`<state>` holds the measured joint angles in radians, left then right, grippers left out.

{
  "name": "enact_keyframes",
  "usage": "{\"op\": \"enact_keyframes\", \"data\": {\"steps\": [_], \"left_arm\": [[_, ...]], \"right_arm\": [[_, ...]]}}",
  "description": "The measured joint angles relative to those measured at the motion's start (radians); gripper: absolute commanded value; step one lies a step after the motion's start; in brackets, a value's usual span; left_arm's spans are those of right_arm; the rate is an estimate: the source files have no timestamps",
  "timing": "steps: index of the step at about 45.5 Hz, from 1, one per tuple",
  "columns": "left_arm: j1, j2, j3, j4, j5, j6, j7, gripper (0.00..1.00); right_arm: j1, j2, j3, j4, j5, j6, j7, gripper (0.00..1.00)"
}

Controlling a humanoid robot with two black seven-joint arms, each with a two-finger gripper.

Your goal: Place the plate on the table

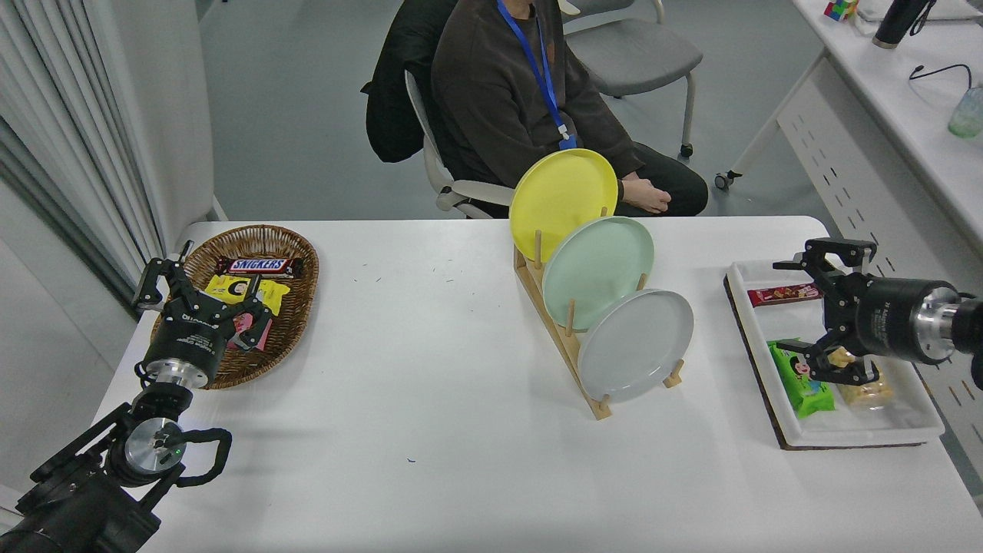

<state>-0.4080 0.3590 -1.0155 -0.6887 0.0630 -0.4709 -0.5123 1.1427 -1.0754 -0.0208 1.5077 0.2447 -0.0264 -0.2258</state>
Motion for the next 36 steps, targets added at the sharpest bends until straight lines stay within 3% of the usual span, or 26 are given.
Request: {"op": "enact_keyframes", "data": {"steps": [17,36], "left_arm": [[0.0,0.0,0.0,0.0,0.0,0.0,0.0,0.98],[0.0,0.0,0.0,0.0,0.0,0.0,0.0,0.98]], "right_arm": [[0.073,0.029,-0.024,0.031,0.078,-0.109,-0.011,0.99],[0.096,0.1,-0.043,0.017,0.068,-0.15,-0.029,0.99]]}}
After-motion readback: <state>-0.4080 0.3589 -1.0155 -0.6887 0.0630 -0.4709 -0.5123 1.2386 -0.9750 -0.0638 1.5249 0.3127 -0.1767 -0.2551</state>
